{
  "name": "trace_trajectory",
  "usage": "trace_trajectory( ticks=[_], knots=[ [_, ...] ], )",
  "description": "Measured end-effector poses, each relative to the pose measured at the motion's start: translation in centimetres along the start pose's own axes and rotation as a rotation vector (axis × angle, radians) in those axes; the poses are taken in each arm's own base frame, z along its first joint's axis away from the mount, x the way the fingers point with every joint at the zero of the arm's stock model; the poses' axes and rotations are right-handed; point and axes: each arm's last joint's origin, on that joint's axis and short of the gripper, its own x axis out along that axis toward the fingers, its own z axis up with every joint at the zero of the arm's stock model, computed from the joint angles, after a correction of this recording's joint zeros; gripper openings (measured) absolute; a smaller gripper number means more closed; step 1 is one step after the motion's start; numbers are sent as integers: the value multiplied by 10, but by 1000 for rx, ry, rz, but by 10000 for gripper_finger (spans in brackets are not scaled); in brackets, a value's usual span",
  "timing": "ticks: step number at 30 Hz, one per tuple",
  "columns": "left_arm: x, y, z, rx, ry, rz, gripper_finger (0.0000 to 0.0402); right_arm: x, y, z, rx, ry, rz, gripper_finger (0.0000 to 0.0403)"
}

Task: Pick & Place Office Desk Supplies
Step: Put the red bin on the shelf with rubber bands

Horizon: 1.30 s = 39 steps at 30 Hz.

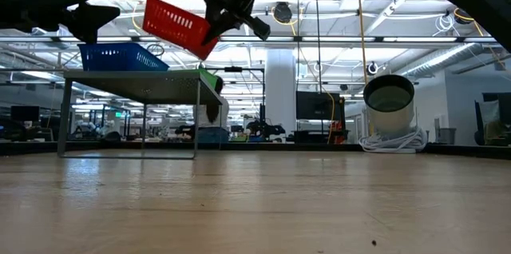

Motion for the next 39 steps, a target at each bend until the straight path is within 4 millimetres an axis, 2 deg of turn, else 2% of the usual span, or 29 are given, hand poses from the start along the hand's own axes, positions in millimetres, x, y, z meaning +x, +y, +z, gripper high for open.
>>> trace_trajectory(
  ticks=[12, 24, 28, 39],
  knots=[
    [0, 0, 0, 0, 0, 0, 269, 0, -6, 5, 17, -1, -58, 0],
    [0, 0, 0, 0, 0, 0, 269, 24, -14, 5, 39, 4, -100, 0],
    [0, 0, 0, 0, 0, 0, 269, 24, -12, 7, 50, -3, -80, 0],
    [0, 0, 0, 0, 0, 0, 269, 42, -15, 9, 69, -3, -71, 0]
  ],
)
